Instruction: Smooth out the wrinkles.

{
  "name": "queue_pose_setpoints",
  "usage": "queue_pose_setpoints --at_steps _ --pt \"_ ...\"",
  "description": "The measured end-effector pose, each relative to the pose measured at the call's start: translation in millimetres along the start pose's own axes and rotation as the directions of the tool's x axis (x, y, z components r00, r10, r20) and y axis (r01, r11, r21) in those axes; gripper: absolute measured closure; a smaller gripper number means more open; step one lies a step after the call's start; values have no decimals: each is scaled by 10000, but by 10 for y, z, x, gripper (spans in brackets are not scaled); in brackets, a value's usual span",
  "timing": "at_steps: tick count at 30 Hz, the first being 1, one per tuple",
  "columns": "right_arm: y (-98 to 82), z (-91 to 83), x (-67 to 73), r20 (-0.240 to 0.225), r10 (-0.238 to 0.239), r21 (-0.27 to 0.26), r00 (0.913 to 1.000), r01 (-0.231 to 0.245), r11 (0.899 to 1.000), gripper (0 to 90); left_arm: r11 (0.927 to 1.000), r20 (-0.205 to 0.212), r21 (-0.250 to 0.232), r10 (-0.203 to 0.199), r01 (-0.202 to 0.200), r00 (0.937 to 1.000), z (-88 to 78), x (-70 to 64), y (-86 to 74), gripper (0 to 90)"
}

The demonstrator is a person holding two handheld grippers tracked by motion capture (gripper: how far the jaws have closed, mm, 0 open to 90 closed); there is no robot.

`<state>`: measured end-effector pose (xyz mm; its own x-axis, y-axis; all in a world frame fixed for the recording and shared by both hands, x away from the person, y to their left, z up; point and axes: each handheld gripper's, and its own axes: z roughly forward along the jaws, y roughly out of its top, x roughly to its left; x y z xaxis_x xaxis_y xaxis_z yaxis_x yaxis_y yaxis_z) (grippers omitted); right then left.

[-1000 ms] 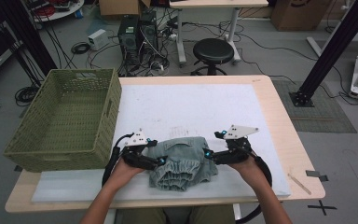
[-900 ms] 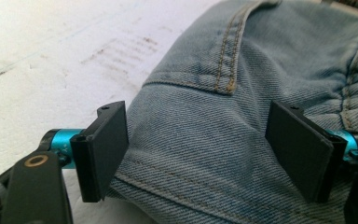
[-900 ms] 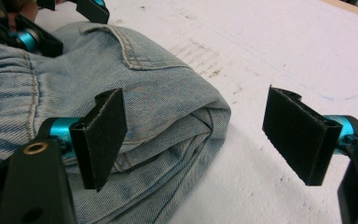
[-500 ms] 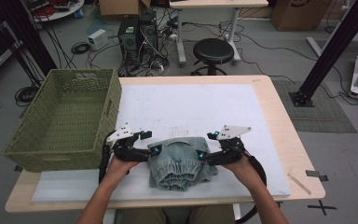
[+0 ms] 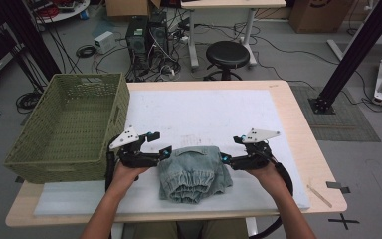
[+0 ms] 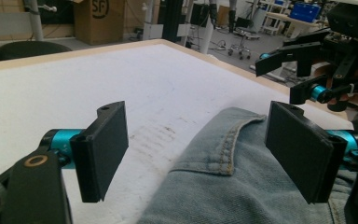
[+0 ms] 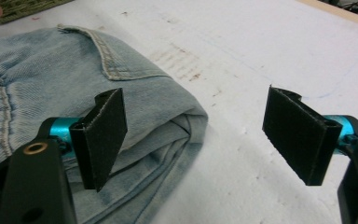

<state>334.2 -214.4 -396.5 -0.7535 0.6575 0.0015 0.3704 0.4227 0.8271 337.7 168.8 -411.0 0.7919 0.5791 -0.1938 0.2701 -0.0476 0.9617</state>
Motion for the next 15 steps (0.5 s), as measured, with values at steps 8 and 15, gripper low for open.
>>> queue_pose_setpoints --at_steps 8,15 --pt "-16 -24 -22 201 -49 -36 9998 50 10000 222 9998 -57 85 196 -195 9998 16 -26 25 215" --pt "-28 -36 -17 242 -46 -77 9997 48 10000 222 9996 -87 135 268 -267 9996 17 -47 26 215"
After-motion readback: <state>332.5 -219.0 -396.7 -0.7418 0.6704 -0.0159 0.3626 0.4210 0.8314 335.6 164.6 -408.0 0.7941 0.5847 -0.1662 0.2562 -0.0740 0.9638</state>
